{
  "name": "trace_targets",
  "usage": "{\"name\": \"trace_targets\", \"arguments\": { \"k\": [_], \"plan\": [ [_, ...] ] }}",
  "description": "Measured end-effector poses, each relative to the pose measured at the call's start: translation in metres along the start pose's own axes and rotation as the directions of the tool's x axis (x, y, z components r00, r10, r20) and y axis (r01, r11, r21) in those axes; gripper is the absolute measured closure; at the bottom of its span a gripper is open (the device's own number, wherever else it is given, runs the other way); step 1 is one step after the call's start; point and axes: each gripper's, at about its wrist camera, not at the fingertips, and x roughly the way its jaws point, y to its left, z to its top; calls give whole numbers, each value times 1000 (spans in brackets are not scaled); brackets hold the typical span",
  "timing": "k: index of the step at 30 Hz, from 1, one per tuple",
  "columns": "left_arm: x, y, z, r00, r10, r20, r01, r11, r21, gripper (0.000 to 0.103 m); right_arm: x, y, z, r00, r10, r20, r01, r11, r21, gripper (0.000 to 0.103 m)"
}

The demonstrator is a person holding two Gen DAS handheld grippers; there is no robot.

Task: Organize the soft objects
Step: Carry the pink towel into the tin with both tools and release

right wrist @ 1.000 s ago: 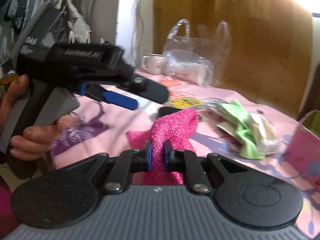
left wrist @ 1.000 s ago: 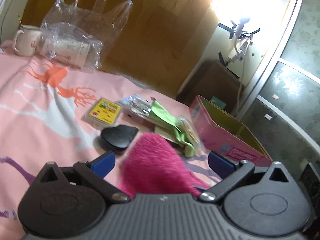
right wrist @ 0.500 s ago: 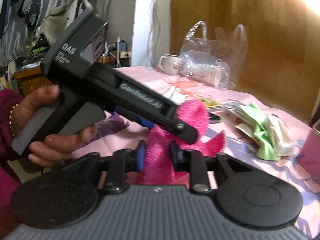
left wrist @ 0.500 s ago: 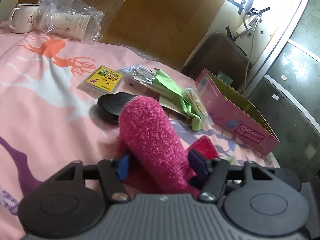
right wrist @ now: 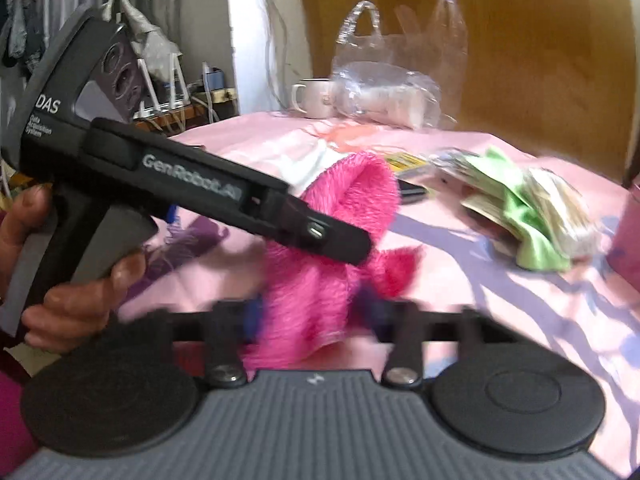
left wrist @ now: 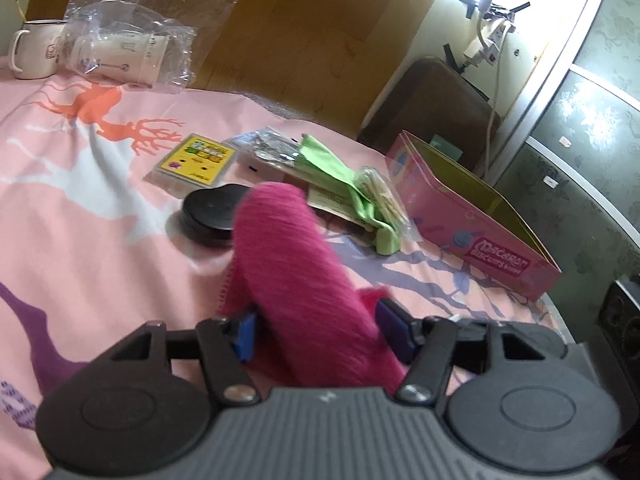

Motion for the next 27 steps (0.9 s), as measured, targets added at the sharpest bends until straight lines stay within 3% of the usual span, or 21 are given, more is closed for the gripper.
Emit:
{"name": "trace_targets", "arguments": {
  "k": [7,12,19,27],
  "plan": [
    [3,-26,9,1000,-27,-4,27,998,55,43,-20,4,0,991,-77,113,80,996,-25,80],
    [12,-63,26,998,-57,20,53,986,156,43,-46,-13,2,961,-188,204,188,982,19,80],
    [42,-133,57,990,-138,38,119,944,309,42,-87,-53,6,878,-370,304,367,928,68,80],
    [106,-209,83,975,-221,6,199,888,415,42,-112,-122,9,805,-521,283,493,854,167,80]
  ]
}}
